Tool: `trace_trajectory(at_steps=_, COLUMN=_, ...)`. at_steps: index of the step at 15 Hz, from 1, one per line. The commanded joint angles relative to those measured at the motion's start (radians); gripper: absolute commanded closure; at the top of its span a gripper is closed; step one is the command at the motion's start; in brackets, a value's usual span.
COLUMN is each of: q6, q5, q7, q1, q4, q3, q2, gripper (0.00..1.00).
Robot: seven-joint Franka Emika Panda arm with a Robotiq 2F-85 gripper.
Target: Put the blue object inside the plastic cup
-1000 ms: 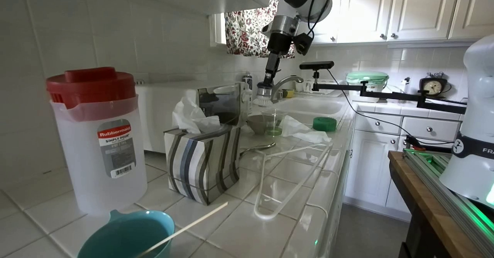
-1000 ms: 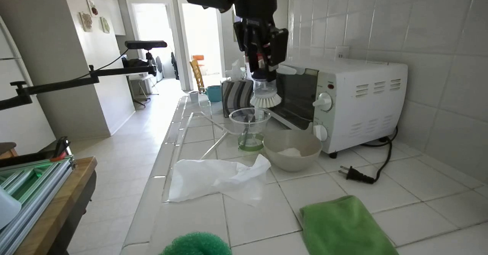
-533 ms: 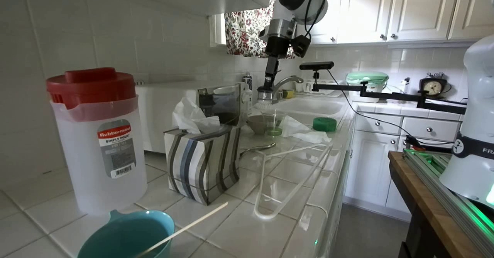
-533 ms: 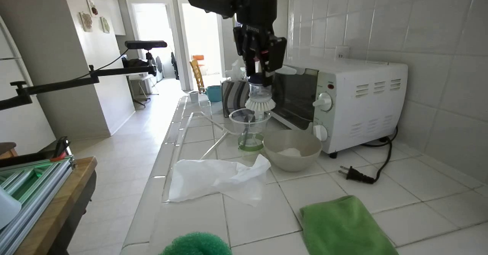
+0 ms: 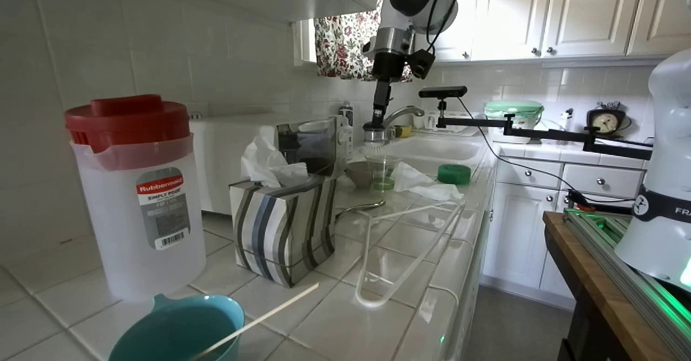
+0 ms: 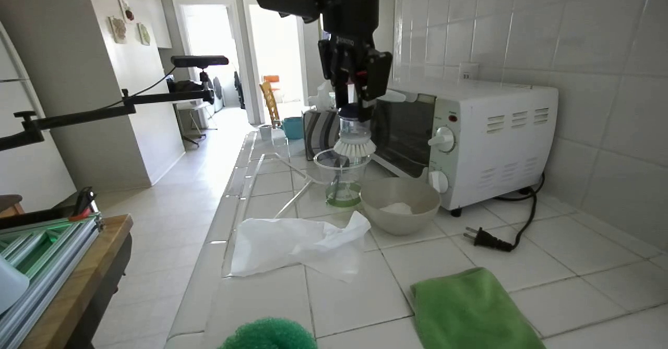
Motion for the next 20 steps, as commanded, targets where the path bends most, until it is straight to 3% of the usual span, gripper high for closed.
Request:
trace_trajectory(at_steps=1, q6=-0.029, q5=-0.044, q7=0.036, q1=-0.016, q4=0.016, q3=0.014, q2=0.006, gripper=0.65)
trace_trajectory(at_steps=11, q6=-0.079, q5=-0.054, q7=0.038, q1=-0.017, q4=0.02, q3=0.015, q2=0.014, gripper=0.65)
trace_trajectory(at_steps=20, q6=-0.015, q5=-0.038, q7=0.0, q1=-0.02, q4=0.011, q3=0.027, q2=0.033, gripper=0.65)
